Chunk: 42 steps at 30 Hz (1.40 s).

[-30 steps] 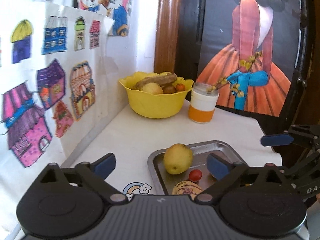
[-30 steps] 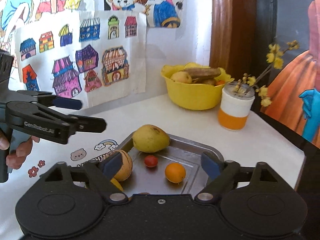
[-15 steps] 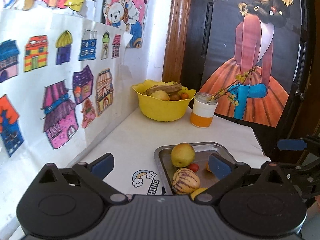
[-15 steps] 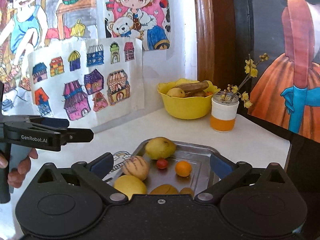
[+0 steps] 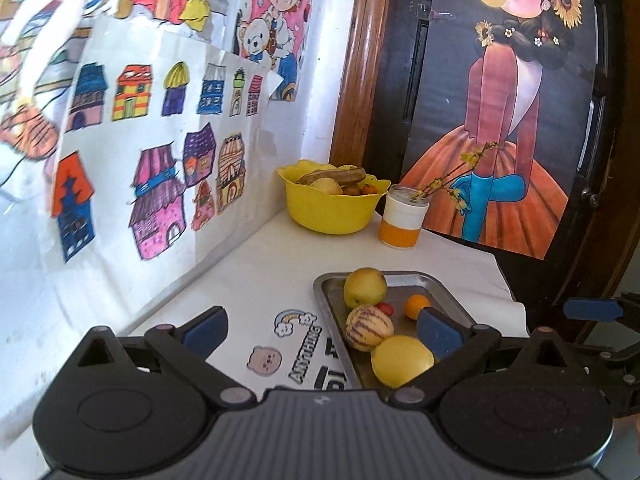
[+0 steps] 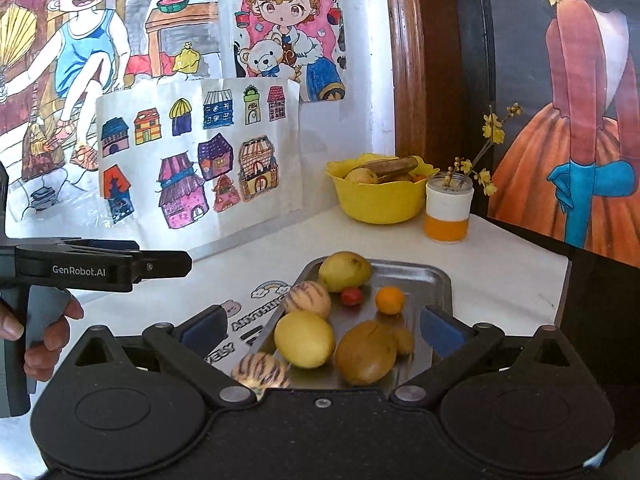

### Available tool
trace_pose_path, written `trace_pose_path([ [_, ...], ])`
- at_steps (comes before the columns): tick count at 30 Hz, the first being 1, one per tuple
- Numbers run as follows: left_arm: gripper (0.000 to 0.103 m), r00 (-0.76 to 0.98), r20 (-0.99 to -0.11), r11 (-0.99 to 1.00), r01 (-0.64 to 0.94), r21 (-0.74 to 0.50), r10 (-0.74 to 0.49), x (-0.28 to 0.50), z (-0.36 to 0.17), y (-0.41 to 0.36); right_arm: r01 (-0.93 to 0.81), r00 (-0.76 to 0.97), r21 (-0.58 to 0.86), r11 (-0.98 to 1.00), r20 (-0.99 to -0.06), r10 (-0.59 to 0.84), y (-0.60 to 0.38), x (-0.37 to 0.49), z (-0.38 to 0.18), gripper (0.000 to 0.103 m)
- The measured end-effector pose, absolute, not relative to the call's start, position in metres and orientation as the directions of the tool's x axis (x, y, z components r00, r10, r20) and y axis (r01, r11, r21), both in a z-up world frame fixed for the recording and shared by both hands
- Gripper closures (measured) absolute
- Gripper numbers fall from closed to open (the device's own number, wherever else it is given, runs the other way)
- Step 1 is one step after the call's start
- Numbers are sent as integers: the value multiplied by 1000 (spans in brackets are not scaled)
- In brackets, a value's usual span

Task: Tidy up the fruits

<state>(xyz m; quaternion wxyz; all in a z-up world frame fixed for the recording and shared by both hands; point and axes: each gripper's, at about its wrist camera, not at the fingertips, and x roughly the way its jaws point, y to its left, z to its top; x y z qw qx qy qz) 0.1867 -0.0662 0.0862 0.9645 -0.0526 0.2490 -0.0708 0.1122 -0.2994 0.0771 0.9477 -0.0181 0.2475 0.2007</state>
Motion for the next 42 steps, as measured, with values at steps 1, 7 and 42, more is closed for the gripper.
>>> trace_pose_path([
  [1,1,866,-473,984,109,-139,-162,183,85,-65,-385,799,67,920,-474,369,-299,107,76,1],
  [7,1,871,-466,984,96,-149,-155,161,81,-58,-363,810,89,927,-462,362,-296,85,73,1],
  [42,0,912,-394,977,33,-210,-116,56,45,-23,-124,918,136,983,-361,166,-259,-28,35,1],
])
